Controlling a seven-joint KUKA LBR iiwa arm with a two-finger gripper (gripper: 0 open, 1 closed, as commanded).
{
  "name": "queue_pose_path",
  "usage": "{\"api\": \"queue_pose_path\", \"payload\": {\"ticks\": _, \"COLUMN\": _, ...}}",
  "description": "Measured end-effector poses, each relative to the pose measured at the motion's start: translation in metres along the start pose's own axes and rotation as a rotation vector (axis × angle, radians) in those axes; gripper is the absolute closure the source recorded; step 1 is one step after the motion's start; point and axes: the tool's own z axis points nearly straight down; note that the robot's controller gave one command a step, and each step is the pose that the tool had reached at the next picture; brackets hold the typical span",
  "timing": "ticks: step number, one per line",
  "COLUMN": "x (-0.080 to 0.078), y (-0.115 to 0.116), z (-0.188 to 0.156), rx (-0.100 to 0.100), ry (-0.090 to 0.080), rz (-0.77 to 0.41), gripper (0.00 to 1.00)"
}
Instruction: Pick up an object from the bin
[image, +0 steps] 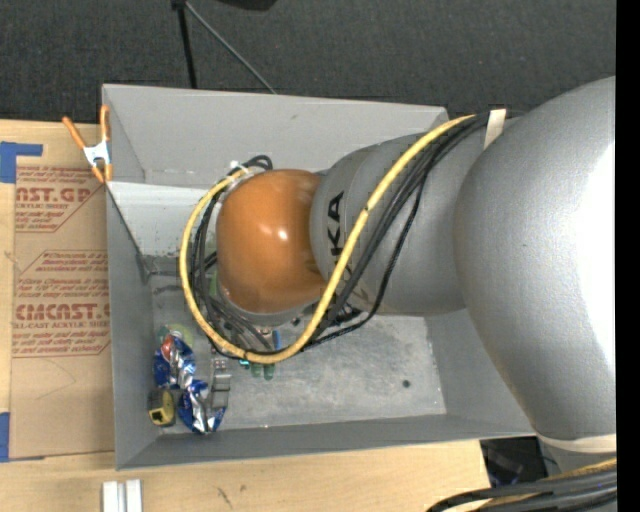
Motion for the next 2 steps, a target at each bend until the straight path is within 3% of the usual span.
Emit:
{"api": "queue_pose_path", "payload": {"ticks": 1, "x": 0.0019, "y": -0.0015, "z": 0.0882, "rx": -0.004, "ry": -0.002, "rz": 0.012, "gripper": 0.00}}
{"api": "queue_pose_path", "payload": {"ticks": 2, "x": -0.0008, "y": -0.0023, "z": 0.0840, "rx": -0.004, "ry": -0.011, "rz": 0.011, "gripper": 1.00}}
